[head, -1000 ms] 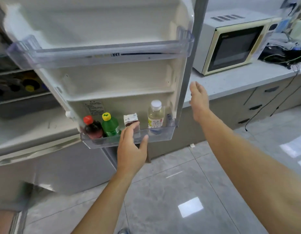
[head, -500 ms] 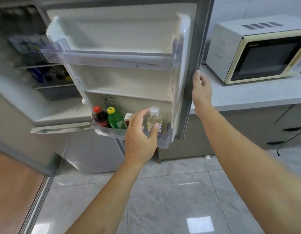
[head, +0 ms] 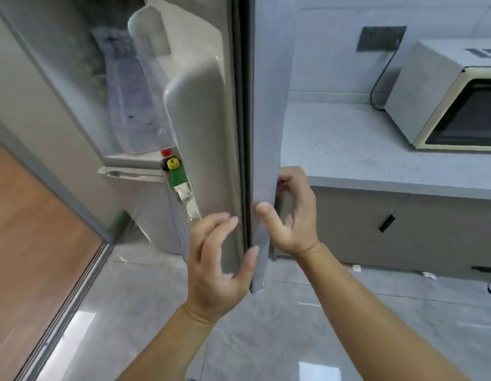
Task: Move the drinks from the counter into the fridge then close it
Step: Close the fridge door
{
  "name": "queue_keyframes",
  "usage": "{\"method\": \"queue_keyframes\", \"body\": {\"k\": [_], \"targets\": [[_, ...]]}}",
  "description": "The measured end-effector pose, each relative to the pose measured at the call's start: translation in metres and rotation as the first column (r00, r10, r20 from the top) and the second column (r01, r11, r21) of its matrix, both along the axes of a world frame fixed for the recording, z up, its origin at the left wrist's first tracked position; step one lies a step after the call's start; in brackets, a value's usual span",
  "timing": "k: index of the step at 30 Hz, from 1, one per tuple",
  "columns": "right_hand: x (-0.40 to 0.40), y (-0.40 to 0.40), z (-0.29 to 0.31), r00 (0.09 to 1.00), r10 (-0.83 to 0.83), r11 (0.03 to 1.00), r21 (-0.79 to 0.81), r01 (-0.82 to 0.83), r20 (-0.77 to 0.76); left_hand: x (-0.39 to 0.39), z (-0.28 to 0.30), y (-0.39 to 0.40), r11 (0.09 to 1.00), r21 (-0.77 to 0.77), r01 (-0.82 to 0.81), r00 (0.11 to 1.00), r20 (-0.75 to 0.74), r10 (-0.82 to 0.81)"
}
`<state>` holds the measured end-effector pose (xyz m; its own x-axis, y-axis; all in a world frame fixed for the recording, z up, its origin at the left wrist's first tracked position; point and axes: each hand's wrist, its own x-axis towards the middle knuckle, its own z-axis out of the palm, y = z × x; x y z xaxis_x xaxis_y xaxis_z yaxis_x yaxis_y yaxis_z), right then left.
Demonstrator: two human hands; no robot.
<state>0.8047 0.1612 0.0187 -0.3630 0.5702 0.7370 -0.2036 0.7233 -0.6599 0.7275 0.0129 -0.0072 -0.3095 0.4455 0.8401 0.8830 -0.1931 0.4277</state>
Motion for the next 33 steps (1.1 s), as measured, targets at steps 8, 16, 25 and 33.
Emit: {"method": "queue_keyframes", "body": {"k": [8,16,25,33], "targets": [[-0.1,-0.058,0.027,0.974,0.227,0.959,0.171,-0.226,0.014,-0.072,0.01,-0.075,0.929,0.113,-0.352,0.934,0.102,0.342],[-0.22,-0.116,0.044,0.972,0.234,0.943,0.239,-0.231,0.017,-0.181,0.021,-0.142,0.842,0.085,-0.533,0.839,0.183,0.512],[-0.347,-0.165,0.052,0.985,0.094,0.962,0.243,-0.128,0.145,-0.342,0.034,-0.182,0.899,-0.145,-0.413,0.784,0.446,0.432],[-0.451,-0.171,0.055,0.971,-0.07,0.975,0.224,0.017,0.228,-0.486,0.043,-0.168,0.929,-0.211,-0.303,0.807,0.462,0.368]]}}
